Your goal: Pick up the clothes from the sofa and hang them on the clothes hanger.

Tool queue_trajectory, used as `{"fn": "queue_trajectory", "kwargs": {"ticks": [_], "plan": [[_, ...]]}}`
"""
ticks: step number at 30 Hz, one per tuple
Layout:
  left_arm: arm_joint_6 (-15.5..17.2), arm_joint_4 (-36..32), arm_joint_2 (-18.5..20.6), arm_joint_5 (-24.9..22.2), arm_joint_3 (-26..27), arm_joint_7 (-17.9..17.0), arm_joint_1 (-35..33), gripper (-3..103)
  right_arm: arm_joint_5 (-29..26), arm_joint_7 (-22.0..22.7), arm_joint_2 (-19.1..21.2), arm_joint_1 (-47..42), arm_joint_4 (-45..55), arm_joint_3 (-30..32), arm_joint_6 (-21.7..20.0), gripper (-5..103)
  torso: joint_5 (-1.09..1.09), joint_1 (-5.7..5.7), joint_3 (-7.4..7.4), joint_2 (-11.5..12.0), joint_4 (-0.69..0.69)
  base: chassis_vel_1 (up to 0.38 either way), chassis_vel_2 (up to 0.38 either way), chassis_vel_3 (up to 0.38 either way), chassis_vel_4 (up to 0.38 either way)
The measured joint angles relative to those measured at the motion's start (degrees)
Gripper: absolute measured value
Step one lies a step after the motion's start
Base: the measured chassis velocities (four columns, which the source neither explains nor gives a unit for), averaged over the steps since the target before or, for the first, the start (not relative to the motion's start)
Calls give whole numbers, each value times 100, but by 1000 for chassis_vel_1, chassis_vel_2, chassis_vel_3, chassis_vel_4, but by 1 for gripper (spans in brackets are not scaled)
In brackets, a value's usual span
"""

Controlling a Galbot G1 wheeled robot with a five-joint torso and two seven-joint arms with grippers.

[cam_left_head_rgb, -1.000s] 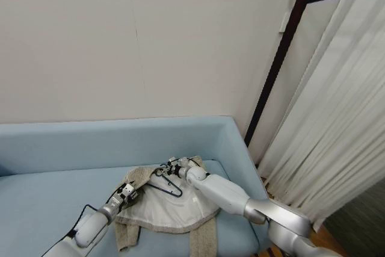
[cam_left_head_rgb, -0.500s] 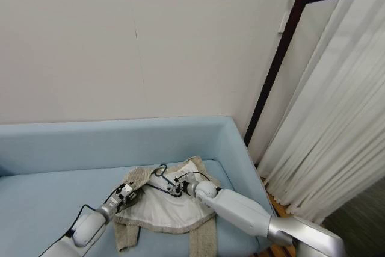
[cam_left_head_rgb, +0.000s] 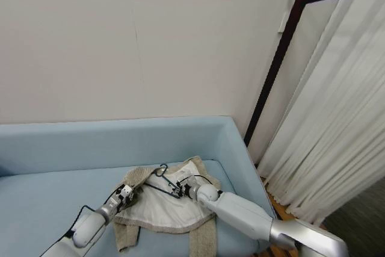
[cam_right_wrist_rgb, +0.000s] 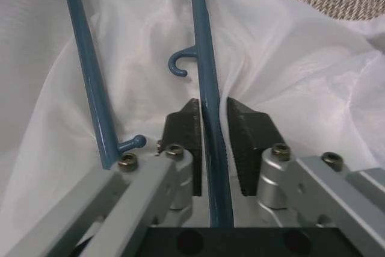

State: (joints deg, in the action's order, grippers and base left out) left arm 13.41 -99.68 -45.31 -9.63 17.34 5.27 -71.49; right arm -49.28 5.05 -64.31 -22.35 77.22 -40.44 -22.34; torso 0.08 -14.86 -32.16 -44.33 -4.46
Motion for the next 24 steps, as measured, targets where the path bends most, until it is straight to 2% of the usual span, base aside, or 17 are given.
{"fn": "queue_trajectory", "kwargs": {"ticks": [5,13,15,17,18,21,24], "plan": [[-5,10,-13,0,8,6,-5,1,210,4,21,9,6,-44,89,1,0,0,0,0,0,0,0,0,0],[-9,3,-9,1,38,59,-7,1,38,55,103,-70,266,-21,-146,0,0,0,0,0,0,0,0,0,0],[-11,4,-15,0,39,69,-7,1,-58,193,119,-78,377,-7,-188,-1,1,0,0,0,0,0,0,0,0],[-13,5,-22,0,40,74,-8,1,-126,332,135,-74,476,-3,-222,9,1,0,0,0,0,0,0,0,0],[-13,5,-22,0,40,74,-8,1,-126,332,135,-74,476,-3,-222,9,1,0,0,0,0,0,0,0,0],[-15,4,-29,0,42,77,-6,1,-229,428,172,-36,628,-13,-330,25,0,0,0,0,0,0,0,0,0],[-16,-3,-28,0,54,79,-5,1,-231,441,180,-39,642,-44,-362,28,0,0,0,0,0,0,0,0,0]]}}
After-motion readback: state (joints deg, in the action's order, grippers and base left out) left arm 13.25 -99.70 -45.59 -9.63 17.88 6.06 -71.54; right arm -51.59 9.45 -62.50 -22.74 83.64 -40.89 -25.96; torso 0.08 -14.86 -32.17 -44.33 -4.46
